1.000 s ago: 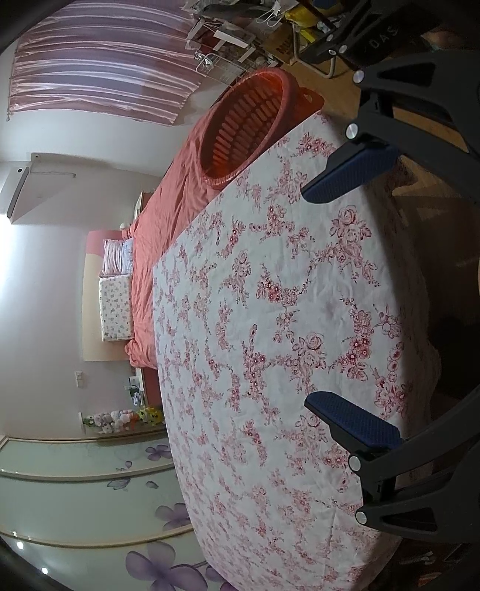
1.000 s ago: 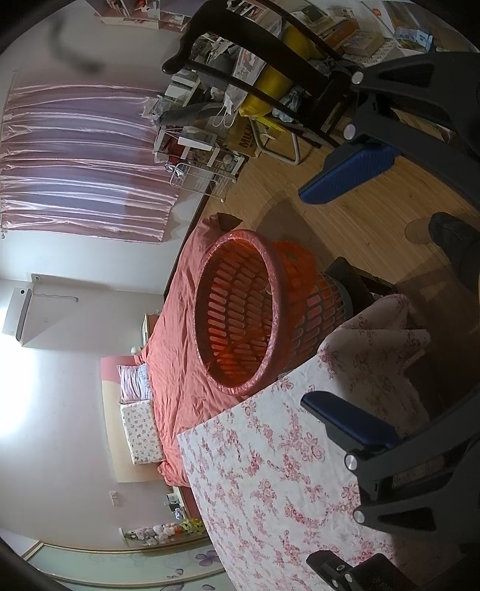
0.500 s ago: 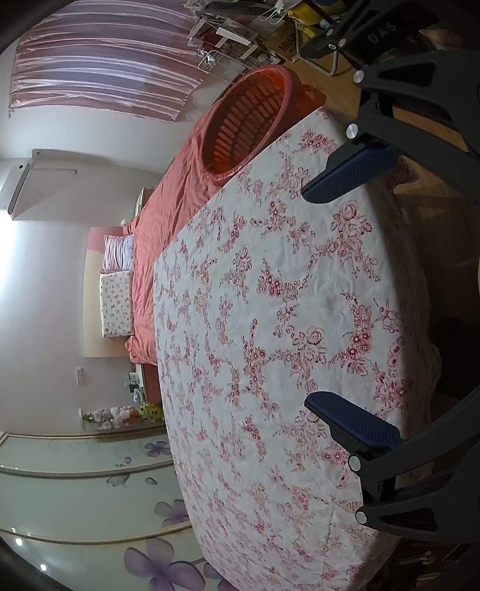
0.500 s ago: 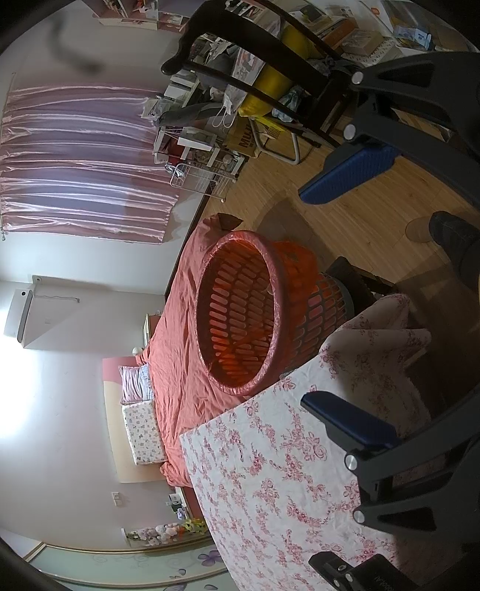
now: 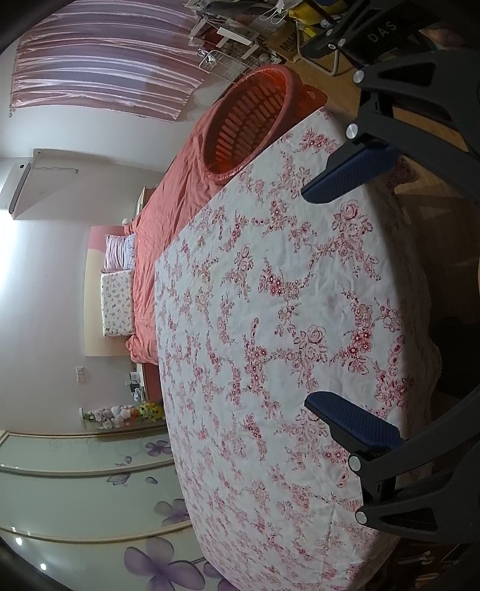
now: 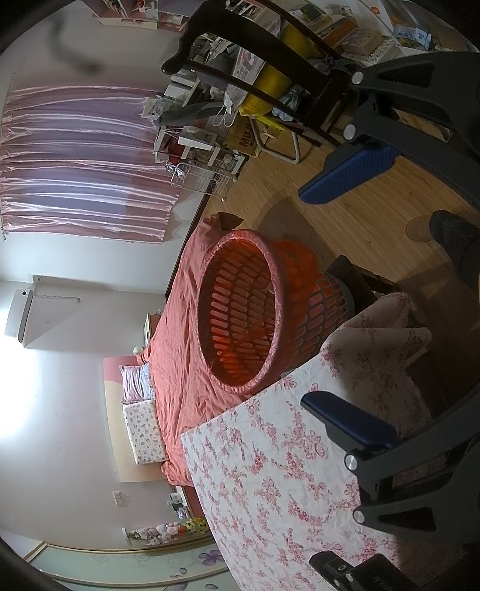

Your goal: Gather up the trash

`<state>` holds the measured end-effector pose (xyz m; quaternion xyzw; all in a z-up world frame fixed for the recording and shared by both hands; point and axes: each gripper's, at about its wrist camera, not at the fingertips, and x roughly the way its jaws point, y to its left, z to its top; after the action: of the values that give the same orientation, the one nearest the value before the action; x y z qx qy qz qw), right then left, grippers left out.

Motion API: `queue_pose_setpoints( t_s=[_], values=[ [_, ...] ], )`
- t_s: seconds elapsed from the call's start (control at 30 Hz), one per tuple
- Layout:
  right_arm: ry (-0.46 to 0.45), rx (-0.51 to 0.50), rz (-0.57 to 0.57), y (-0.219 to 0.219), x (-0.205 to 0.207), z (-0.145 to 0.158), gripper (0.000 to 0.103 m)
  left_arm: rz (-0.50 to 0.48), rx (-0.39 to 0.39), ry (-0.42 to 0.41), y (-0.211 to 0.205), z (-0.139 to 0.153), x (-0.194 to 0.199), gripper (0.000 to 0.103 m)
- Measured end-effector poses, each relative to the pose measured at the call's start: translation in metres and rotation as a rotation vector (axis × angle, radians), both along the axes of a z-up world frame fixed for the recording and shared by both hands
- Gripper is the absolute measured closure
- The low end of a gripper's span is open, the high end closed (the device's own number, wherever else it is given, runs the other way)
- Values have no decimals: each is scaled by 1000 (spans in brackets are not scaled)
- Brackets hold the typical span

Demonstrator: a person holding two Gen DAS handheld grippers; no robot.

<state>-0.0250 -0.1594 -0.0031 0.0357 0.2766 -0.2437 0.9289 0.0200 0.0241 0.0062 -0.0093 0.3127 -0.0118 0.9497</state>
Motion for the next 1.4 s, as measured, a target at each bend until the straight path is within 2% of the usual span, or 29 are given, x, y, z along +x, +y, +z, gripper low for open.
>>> queue_pose_setpoints(
  t_s=[1.4],
  values=[
    [-3, 4, 0, 0, 0, 0, 4, -1, 3, -2, -1, 2, 0, 3]
  ],
)
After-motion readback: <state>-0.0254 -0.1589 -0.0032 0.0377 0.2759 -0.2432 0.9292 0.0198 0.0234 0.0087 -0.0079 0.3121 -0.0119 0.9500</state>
